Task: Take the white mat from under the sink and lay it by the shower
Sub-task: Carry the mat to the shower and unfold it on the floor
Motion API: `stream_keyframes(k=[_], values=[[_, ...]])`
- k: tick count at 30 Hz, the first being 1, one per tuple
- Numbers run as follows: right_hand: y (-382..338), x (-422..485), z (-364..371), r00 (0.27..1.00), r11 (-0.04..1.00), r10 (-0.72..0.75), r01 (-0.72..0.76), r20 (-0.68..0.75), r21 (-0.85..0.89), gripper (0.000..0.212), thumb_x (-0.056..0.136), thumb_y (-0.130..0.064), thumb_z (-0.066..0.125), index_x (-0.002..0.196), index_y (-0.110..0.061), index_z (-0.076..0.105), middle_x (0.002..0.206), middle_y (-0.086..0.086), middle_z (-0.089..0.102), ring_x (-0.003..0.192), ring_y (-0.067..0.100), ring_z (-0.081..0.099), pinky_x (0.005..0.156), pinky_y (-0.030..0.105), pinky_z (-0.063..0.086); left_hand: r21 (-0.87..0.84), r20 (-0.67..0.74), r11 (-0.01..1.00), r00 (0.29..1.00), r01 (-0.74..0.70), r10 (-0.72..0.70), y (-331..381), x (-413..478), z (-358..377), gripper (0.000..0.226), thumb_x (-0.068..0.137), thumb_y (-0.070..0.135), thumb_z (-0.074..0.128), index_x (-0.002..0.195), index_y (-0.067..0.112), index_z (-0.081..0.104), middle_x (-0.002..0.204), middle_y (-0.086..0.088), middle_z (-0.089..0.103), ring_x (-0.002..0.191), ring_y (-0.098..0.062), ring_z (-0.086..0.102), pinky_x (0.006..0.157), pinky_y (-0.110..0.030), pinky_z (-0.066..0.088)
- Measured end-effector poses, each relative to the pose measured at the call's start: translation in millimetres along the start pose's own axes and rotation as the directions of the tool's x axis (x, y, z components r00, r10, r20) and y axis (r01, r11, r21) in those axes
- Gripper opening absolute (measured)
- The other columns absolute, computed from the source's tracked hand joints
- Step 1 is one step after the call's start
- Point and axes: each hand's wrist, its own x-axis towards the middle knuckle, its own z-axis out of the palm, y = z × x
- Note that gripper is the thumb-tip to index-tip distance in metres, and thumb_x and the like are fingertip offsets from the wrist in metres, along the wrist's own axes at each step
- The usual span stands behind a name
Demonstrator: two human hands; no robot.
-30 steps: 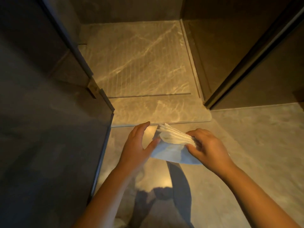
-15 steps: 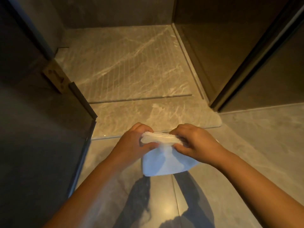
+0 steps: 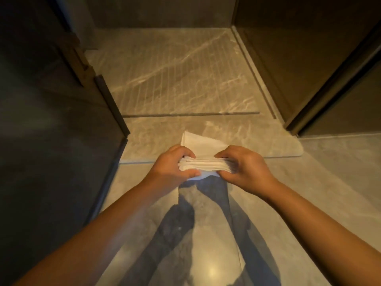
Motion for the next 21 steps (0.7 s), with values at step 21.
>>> stream_keyframes(k=[21], values=[[25, -143, 117, 0.918, 0.997, 0.066, -0.080, 0.390, 0.020, 0.048, 0.080, -0.034, 0.066, 0.119, -0.011, 0.051, 0.118, 0.010, 0.051, 0.110, 0.024, 0.048, 0.082, 0.032, 0.042, 0.268, 0.308, 0.946, 0.946, -0.184, 0.097, -92, -152, 92, 0.033, 0.068, 0.028, 0.078, 0.089, 0.013, 0.057, 0.094, -0.002, 0.054, 0.086, -0.014, 0.050, 0.070, -0.020, 0.041]])
